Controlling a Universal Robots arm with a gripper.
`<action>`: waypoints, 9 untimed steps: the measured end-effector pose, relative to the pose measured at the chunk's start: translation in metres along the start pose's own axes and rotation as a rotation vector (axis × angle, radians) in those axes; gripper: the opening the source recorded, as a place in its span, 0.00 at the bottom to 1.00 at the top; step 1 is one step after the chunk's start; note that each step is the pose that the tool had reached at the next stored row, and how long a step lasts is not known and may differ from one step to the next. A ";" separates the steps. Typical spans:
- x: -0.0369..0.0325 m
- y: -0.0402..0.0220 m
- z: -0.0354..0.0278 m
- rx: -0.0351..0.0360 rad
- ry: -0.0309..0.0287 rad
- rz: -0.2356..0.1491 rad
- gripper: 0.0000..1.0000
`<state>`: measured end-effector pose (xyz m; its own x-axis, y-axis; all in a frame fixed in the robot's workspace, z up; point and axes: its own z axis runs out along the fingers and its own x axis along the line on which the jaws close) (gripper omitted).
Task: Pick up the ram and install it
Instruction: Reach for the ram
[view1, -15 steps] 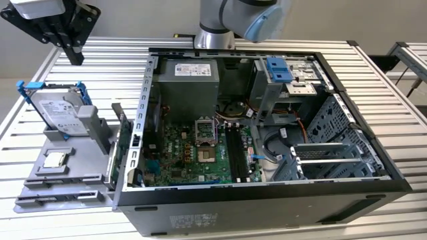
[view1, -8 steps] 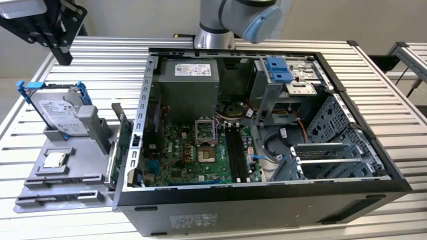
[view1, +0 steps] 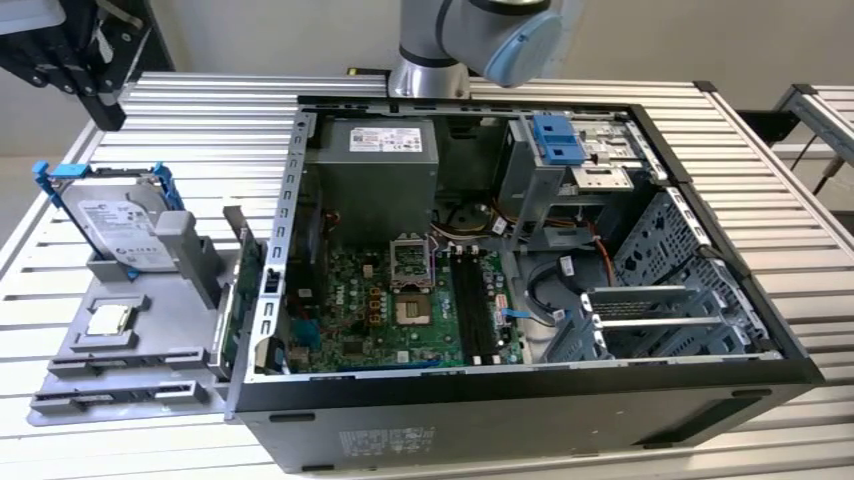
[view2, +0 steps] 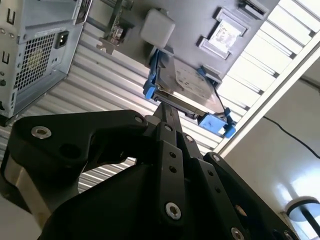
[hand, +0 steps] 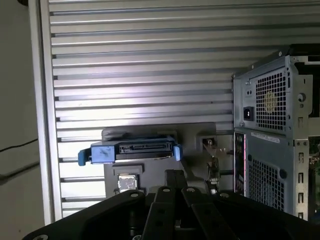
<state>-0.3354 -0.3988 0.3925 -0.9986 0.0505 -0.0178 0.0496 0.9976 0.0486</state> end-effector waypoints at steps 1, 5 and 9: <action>0.0014 -0.0001 0.0000 -0.0001 0.0002 -0.005 0.00; 0.0071 -0.0004 -0.0001 -0.0004 0.0010 -0.021 0.00; 0.0130 -0.0007 -0.0002 -0.0006 0.0018 -0.036 0.00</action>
<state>-0.3484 -0.3988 0.3925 -0.9997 0.0141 -0.0178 0.0132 0.9987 0.0486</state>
